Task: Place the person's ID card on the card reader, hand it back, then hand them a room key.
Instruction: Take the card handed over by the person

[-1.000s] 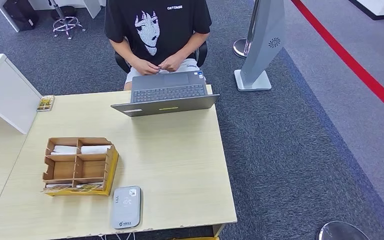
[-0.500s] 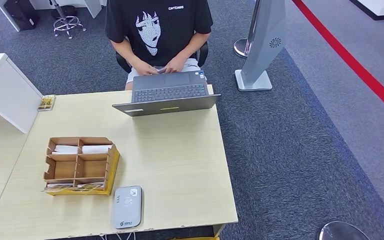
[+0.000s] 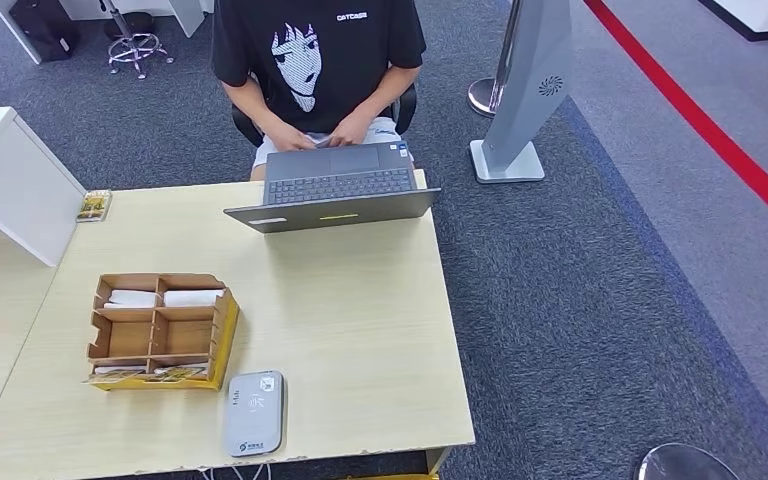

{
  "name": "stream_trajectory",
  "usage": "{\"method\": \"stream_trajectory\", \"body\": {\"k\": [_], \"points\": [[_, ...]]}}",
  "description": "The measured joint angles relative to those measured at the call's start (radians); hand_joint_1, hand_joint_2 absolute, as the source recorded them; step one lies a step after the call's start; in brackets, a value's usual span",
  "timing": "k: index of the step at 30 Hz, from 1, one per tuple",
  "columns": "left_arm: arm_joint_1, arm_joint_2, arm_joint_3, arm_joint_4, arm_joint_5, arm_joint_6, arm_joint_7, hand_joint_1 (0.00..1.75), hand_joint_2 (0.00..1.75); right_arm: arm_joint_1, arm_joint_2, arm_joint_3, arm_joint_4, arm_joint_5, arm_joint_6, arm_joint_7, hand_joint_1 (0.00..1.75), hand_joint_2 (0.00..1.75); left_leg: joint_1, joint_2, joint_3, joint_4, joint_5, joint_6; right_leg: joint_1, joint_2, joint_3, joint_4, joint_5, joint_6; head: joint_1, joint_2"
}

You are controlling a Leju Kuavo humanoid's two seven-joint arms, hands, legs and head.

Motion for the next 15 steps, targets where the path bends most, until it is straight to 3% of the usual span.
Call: {"method": "stream_trajectory", "body": {"k": [4, 7, 11, 15], "points": [[0.001, 0.001, 0.010, 0.004, 0.159, 0.136, -0.086, 0.00, 1.75, 0.003, 0.000, -0.003, 0.001, -0.029, -0.015, -0.005, 0.00, 1.75, 0.000, 0.001, 0.000, 0.000, 0.000, 0.000, 0.000, 0.001, 0.000, 0.000, 0.000, 0.000, 0.000, 0.000], [0.004, 0.007, 0.056, 0.008, 0.295, 0.159, -0.131, 0.00, 1.75, 0.005, 0.005, -0.008, 0.001, -0.049, -0.028, -0.005, 0.00, 1.75, 0.000, 0.001, 0.000, 0.000, 0.000, 0.000, 0.000, 0.000, 0.000, 0.000, 0.000, 0.000, 0.000, 0.000], [0.002, 0.011, 0.251, 0.009, 0.591, 0.223, -0.136, 0.00, 1.75, 0.006, 0.040, -0.047, 0.001, -0.126, -0.087, 0.002, 0.00, 1.75, 0.001, 0.001, 0.000, 0.000, 0.000, 0.000, 0.001, 0.001, 0.000, 0.000, 0.000, 0.000, -0.001, 0.000], [0.003, 0.026, 0.341, 0.013, 0.536, 0.396, -0.138, 0.00, 1.75, 0.011, 0.087, -0.103, 0.001, -0.207, -0.169, -0.018, 0.00, 1.75, 0.001, 0.001, 0.000, -0.001, 0.001, -0.001, 0.002, 0.001, 0.000, 0.001, 0.000, -0.001, -0.001, 0.000]]}}
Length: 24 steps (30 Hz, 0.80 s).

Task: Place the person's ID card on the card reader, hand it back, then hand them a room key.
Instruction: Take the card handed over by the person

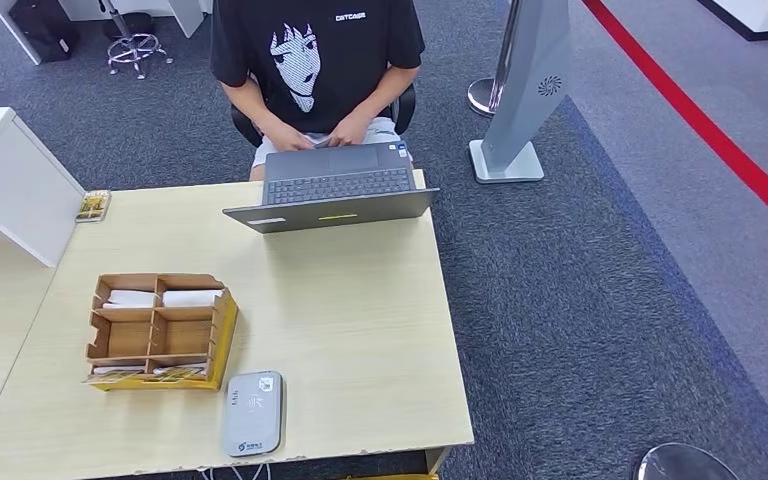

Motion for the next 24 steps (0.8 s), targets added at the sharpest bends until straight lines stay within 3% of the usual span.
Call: {"method": "stream_trajectory", "body": {"k": [3, 8, 12, 14, 16, 20, 24], "points": [[0.024, 0.033, -0.009, 0.004, -0.085, 0.015, -0.012, 0.00, 1.75, 0.010, 0.050, -0.057, 0.000, -0.054, -0.065, -0.035, 0.00, 1.75, 0.001, 0.001, 0.000, 0.000, 0.000, 0.000, 0.001, 0.001, -0.001, 0.000, 0.000, 0.000, 0.000, 0.000], [0.037, 0.055, -0.015, 0.010, -0.053, -0.028, -0.044, 0.00, 1.75, 0.025, 0.088, -0.074, 0.002, 0.009, -0.034, -0.037, 0.00, 1.75, 0.000, 0.000, -0.001, 0.000, 0.000, 0.000, 0.001, 0.000, -0.001, 0.000, 0.000, 0.000, 0.000, 0.000], [0.034, 0.052, -0.013, 0.009, -0.013, -0.019, -0.155, 0.00, 1.75, 0.025, 0.098, -0.073, 0.004, 0.008, -0.038, -0.042, 0.00, 1.75, 0.000, 0.000, -0.001, 0.000, 0.000, 0.000, 0.001, 0.000, -0.001, 0.000, 0.000, 0.000, 0.001, 0.000], [0.053, 0.053, 0.011, -0.029, -0.083, 0.000, -0.217, 0.00, 1.75, 0.026, 0.103, -0.073, 0.004, 0.000, -0.050, -0.047, 0.00, 1.75, 0.000, 0.001, -0.001, 0.000, 0.000, 0.000, 0.000, 0.001, -0.001, -0.001, 0.001, 0.000, 0.001, 0.000], [0.093, 0.053, 0.079, -0.110, -0.258, 0.018, -0.237, 0.00, 1.75, 0.027, 0.113, -0.074, 0.005, -0.010, -0.060, -0.054, 0.00, 1.75, -0.001, 0.002, 0.000, 0.000, 0.000, 0.000, -0.001, 0.001, -0.001, -0.001, 0.001, 0.000, 0.001, 0.000], [0.172, 0.026, 0.310, -0.280, -0.622, -0.023, -0.243, 0.00, 1.75, 0.030, 0.127, -0.075, 0.006, -0.024, -0.072, -0.068, 0.00, 1.75, -0.001, 0.002, -0.001, 0.000, 0.000, 0.000, -0.001, 0.002, -0.001, -0.001, 0.001, 0.001, 0.001, 0.000], [0.238, -0.056, 0.583, -0.466, -0.992, -0.148, -0.236, 0.00, 1.75, 0.032, 0.135, -0.080, 0.008, -0.037, -0.081, -0.078, 0.00, 1.75, -0.001, 0.002, -0.001, 0.000, 0.000, 0.000, -0.001, 0.002, -0.002, -0.001, 0.001, 0.001, 0.000, 0.000]]}}
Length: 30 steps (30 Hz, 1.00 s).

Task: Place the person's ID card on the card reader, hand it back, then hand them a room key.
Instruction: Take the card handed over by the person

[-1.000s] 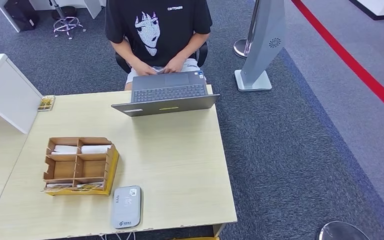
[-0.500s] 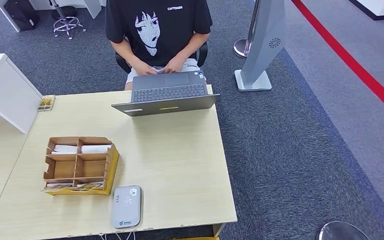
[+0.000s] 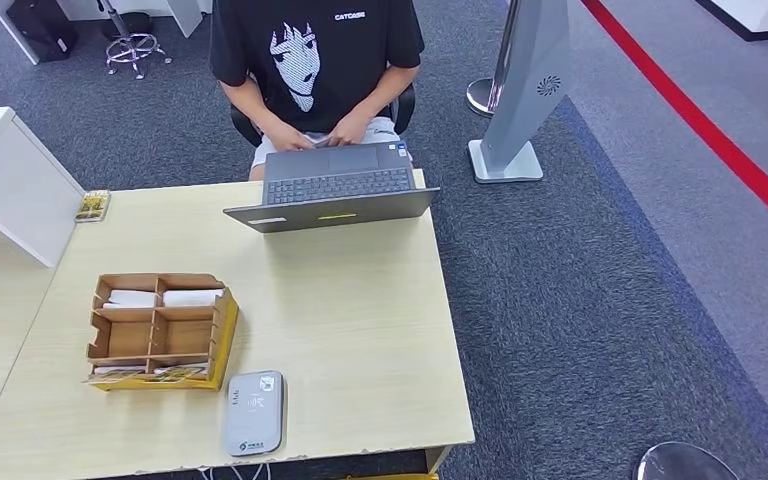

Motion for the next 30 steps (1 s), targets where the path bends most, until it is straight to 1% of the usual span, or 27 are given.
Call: {"method": "stream_trajectory", "body": {"k": [2, 3, 5, 8, 10, 12, 14, 19, 22, 24, 26, 28, 30], "points": [[0.018, -0.061, 0.177, -0.110, -0.205, -0.102, 0.013, 0.00, 1.75, 0.001, 0.004, -0.003, 0.000, -0.006, -0.007, -0.003, 0.00, 1.75, 0.000, 0.000, 0.000, 0.000, 0.000, 0.000, 0.000, 0.000, 0.000, 0.000, 0.000, 0.000, 0.000, 0.000], [0.022, -0.091, 0.261, -0.160, -0.268, -0.140, 0.018, 0.00, 1.75, 0.001, 0.005, -0.005, 0.000, -0.008, -0.009, -0.004, 0.00, 1.75, 0.000, 0.000, -0.001, 0.000, 0.000, 0.000, 0.000, 0.000, 0.000, 0.000, 0.000, 0.000, 0.000, 0.000], [0.024, -0.138, 0.394, -0.234, -0.310, -0.174, 0.025, 0.00, 1.75, 0.001, 0.007, -0.006, 0.000, -0.010, -0.010, -0.006, 0.00, 1.75, 0.000, 0.001, 0.000, 0.000, 0.000, 0.000, 0.000, 0.000, 0.000, 0.000, 0.000, 0.000, 0.000, 0.000], [0.026, -0.182, 0.525, -0.310, -0.301, -0.180, 0.042, 0.00, 1.75, 0.003, 0.008, -0.007, 0.000, -0.011, -0.009, -0.008, 0.00, 1.75, 0.000, 0.001, 0.000, 0.000, 0.000, 0.000, 0.000, 0.000, 0.000, 0.000, 0.000, 0.000, 0.000, 0.000], [0.030, -0.199, 0.582, -0.342, -0.293, -0.174, 0.055, 0.00, 1.75, 0.003, 0.008, -0.008, 0.000, -0.011, -0.008, -0.009, 0.00, 1.75, 0.001, 0.001, 0.000, 0.000, 0.000, 0.000, 0.000, 0.000, 0.000, 0.000, 0.000, 0.000, 0.000, 0.000], [0.031, -0.212, 0.625, -0.360, -0.281, -0.144, 0.072, 0.00, 1.75, 0.002, 0.008, -0.008, 0.000, -0.011, -0.007, -0.008, 0.00, 1.75, 0.001, 0.000, 0.000, 0.000, 0.000, 0.000, 0.001, 0.000, 0.000, 0.000, 0.000, 0.000, 0.000, 0.000], [0.025, -0.221, 0.660, -0.364, -0.259, -0.087, 0.098, 0.00, 1.75, 0.002, 0.008, -0.008, 0.000, -0.011, -0.007, -0.007, 0.00, 1.75, 0.001, 0.000, 0.000, 0.000, 0.000, 0.000, 0.001, 0.000, 0.001, 0.000, 0.000, 0.000, 0.000, 0.000], [-0.010, -0.232, 0.756, -0.333, -0.152, 0.099, 0.176, 0.00, 1.75, -0.001, 0.008, -0.008, 0.000, -0.011, -0.006, 0.007, 0.00, 1.75, 0.001, 0.000, 0.000, 0.000, 0.000, 0.000, 0.001, 0.000, 0.001, 0.000, 0.000, 0.000, 0.000, 0.000], [-0.014, -0.232, 0.779, -0.305, -0.066, 0.166, 0.148, 0.00, 1.75, -0.002, 0.008, -0.008, 0.000, -0.015, -0.013, 0.014, 0.00, 1.75, 0.001, 0.000, 0.000, 0.000, 0.000, 0.000, 0.001, 0.000, 0.001, 0.000, 0.000, 0.000, 0.000, 0.000], [0.000, -0.233, 0.750, -0.318, 0.037, 0.233, 0.145, 0.00, 1.75, -0.002, 0.009, -0.008, 0.000, -0.019, -0.022, 0.016, 0.00, 1.75, 0.001, 0.000, 0.000, 0.000, 0.000, 0.000, 0.001, 0.000, 0.001, 0.000, 0.000, 0.000, 0.000, 0.000], [0.026, -0.233, 0.690, -0.352, 0.117, 0.296, 0.162, 0.00, 1.75, -0.002, 0.010, -0.008, 0.000, -0.023, -0.026, 0.017, 0.00, 1.75, 0.001, 0.000, 0.000, 0.000, 0.000, 0.000, 0.001, 0.000, 0.001, 0.000, 0.000, 0.000, 0.000, 0.000], [0.048, -0.234, 0.634, -0.381, 0.145, 0.322, 0.165, 0.00, 1.75, -0.002, 0.011, -0.008, 0.000, -0.025, -0.028, 0.017, 0.00, 1.75, 0.001, -0.001, 0.000, 0.000, 0.000, 0.000, 0.001, -0.001, 0.001, 0.000, 0.000, 0.000, 0.000, 0.000], [0.070, -0.234, 0.591, -0.416, 0.155, 0.335, 0.149, 0.00, 1.75, -0.003, 0.012, -0.008, 0.000, -0.028, -0.033, 0.017, 0.00, 1.75, 0.001, -0.001, 0.000, 0.000, 0.000, 0.000, 0.001, -0.001, 0.001, 0.000, 0.000, 0.000, 0.000, 0.000]]}}
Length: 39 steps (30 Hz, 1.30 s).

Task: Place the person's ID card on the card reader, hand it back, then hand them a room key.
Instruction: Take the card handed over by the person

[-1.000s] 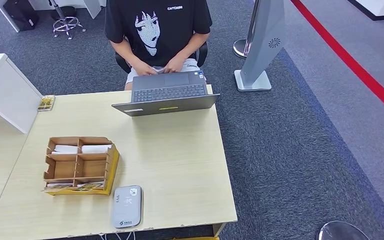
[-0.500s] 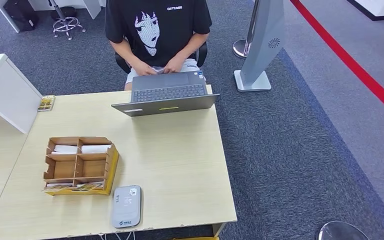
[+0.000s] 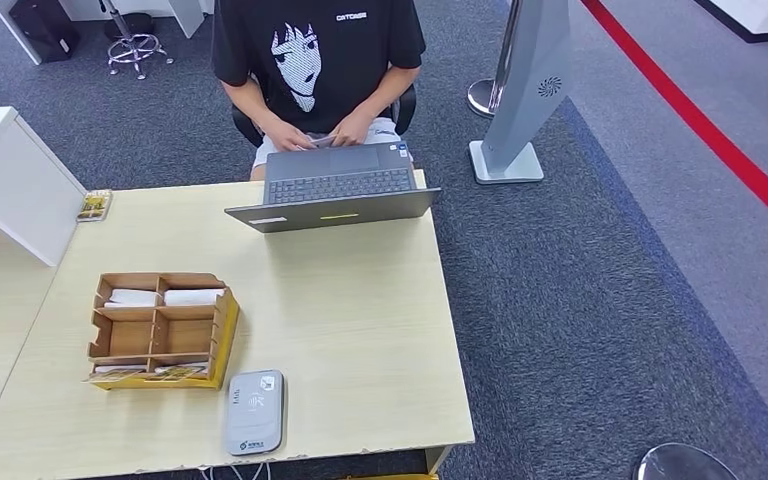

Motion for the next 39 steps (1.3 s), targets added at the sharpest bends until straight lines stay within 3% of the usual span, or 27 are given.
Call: {"method": "stream_trajectory", "body": {"k": [4, 12, 19, 25, 31, 35, 39], "points": [[0.097, -0.009, -0.111, -0.184, -0.023, 0.022, -0.045, 0.00, 1.75, 0.001, 0.005, -0.003, 0.000, -0.014, -0.011, -0.013, 0.00, 1.75, 0.000, 0.001, 0.000, 0.000, 0.000, 0.000, 0.000, 0.001, 0.000, 0.000, 0.000, 0.000, 0.000, 0.000], [0.286, -0.017, -0.316, -0.680, -0.148, 0.015, -0.102, 0.00, 1.75, 0.000, 0.020, -0.024, 0.000, -0.046, -0.024, -0.045, 0.00, 1.75, 0.000, 0.001, 0.000, 0.000, 0.000, 0.000, 0.000, 0.001, 0.000, 0.000, 0.000, 0.000, 0.000, 0.000], [0.347, -0.021, -0.387, -0.970, -0.248, -0.218, -0.035, 0.00, 1.75, 0.000, 0.025, -0.038, 0.000, -0.047, -0.019, -0.024, 0.00, 1.75, 0.000, 0.001, 0.000, 0.000, 0.000, 0.000, 0.000, 0.001, 0.000, 0.000, 0.000, 0.000, 0.000, 0.000], [0.293, -0.021, -0.325, -1.070, -0.402, -0.305, -0.005, 0.00, 1.75, 0.000, 0.010, -0.033, 0.000, -0.006, 0.035, -0.021, 0.00, 1.75, 0.000, 0.000, 0.000, 0.000, 0.000, 0.000, 0.000, 0.000, 0.000, 0.000, 0.000, 0.000, 0.000, 0.000], [0.143, -0.015, -0.206, -1.092, -0.710, -0.438, -0.008, 0.00, 1.75, 0.000, -0.019, 0.005, 0.000, 0.035, 0.104, -0.022, 0.00, 1.75, 0.000, -0.001, 0.001, 0.000, 0.001, 0.000, 0.000, 0.000, 0.000, 0.000, 0.000, 0.000, 0.000, 0.000], [0.045, 0.051, -0.164, -1.058, -0.991, -0.338, 0.008, 0.00, 1.75, 0.000, -0.039, 0.042, 0.000, 0.057, 0.132, -0.012, 0.00, 1.75, 0.000, -0.001, 0.001, 0.000, 0.002, -0.001, 0.000, 0.000, 0.000, 0.000, 0.001, -0.001, 0.000, 0.000], [-0.011, 0.165, -0.187, -0.991, -1.294, -0.190, 0.085, 0.00, 1.75, -0.001, -0.053, 0.079, 0.001, 0.079, 0.150, -0.019, 0.00, 1.75, 0.000, -0.001, 0.002, 0.000, 0.002, -0.002, 0.001, 0.000, 0.000, 0.000, 0.001, -0.001, 0.000, 0.000]]}}
